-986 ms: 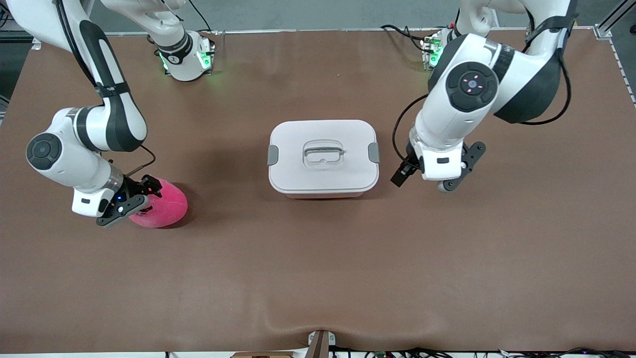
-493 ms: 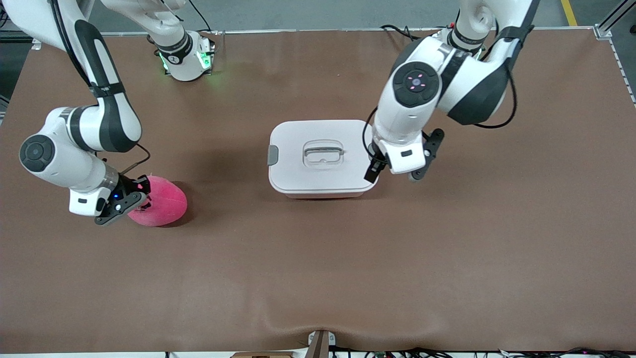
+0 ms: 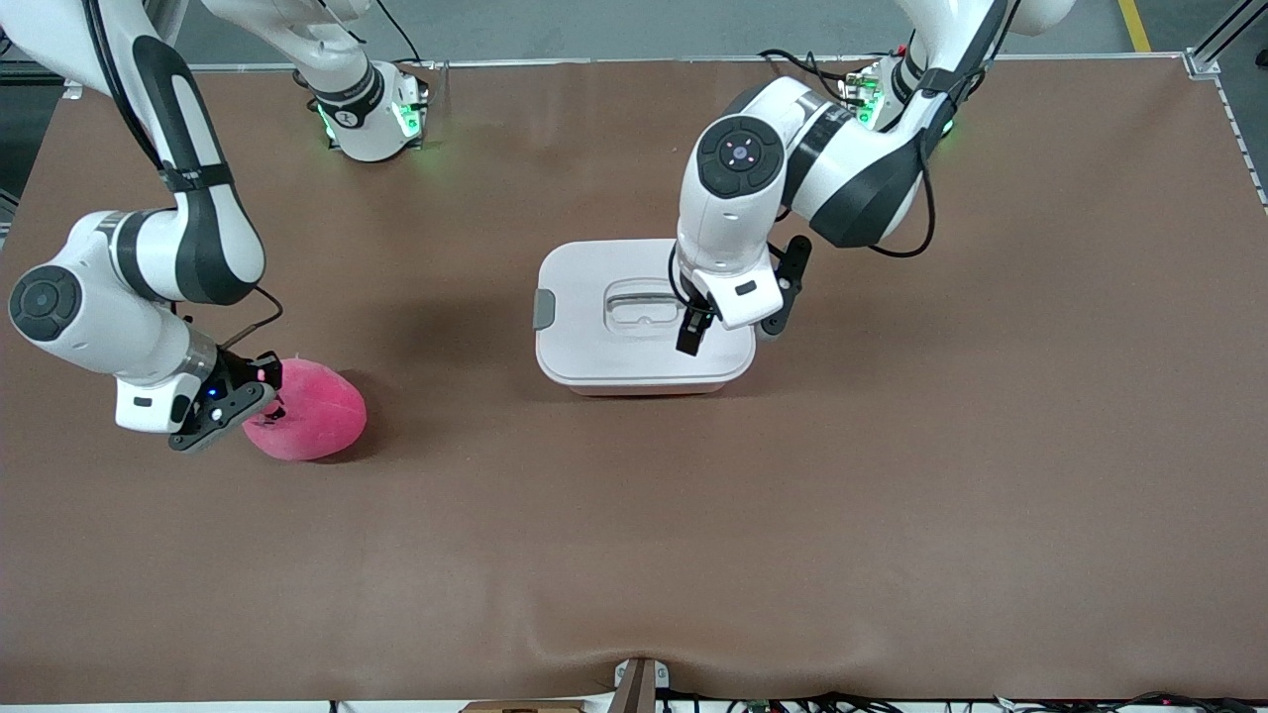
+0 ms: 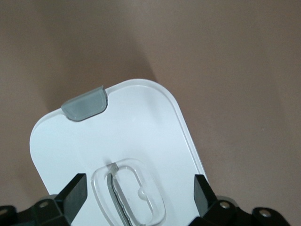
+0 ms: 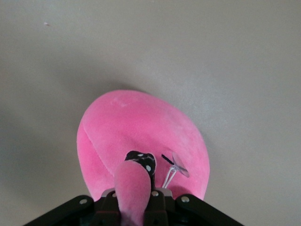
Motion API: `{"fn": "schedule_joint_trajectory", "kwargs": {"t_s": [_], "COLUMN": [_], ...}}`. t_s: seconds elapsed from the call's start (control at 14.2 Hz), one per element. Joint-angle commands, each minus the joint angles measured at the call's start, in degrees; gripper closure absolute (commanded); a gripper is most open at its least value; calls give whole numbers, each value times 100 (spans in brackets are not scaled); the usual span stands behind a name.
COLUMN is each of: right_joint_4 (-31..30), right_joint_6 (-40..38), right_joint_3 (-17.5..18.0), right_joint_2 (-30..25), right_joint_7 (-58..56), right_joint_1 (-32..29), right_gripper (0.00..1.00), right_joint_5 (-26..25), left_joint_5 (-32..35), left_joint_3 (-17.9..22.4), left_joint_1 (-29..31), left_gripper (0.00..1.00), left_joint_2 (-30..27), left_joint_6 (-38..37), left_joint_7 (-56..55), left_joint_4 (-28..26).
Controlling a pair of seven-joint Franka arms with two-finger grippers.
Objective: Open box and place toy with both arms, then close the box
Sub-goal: 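Grasp the pink plush with the right gripper while the left gripper grips the lid handle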
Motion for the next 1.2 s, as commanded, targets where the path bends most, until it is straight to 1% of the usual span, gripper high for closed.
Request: {"fn": "schedule_joint_trajectory", "kwargs": {"t_s": [0.0,0.14,0.35,0.56,0.7,0.85,1.13], "right_joint_4": [195,319,337,617,662,705,960], "right_joint_6": [-392,-419,-463,-901,-982,-1034,-1420], "right_joint_3": [42,42,24,33,24,24,24], "right_joint_2": [-99,-134,-275,-319,-337,-380,-407], "right_joint_7": [-19,-115,-116,-142,-229,-440,-546], "right_joint_1": [-39,-74,-101,-180,-180,-189,-250], "right_gripper": [100,100,100,100,100,100,100], "right_joint_5": [-67,-67,-67,-76,-76,-84,-84], "left_joint_5": [-19,16,69,95,235,236,236], "left_joint_3": [60,61,52,61,61,61,61], "left_joint_1": [-139,-280,-307,-552,-623,-737,-764], "left_gripper": [0,0,0,0,0,0,0], "left_joint_2": [161,275,355,434,452,539,654], "left_joint_6": [169,275,346,424,591,636,662], "left_joint_7": [-573,-1127,-1585,-2033,-2420,-2536,-2641], "left_joint_4": [97,97,97,89,71,62,9]}}
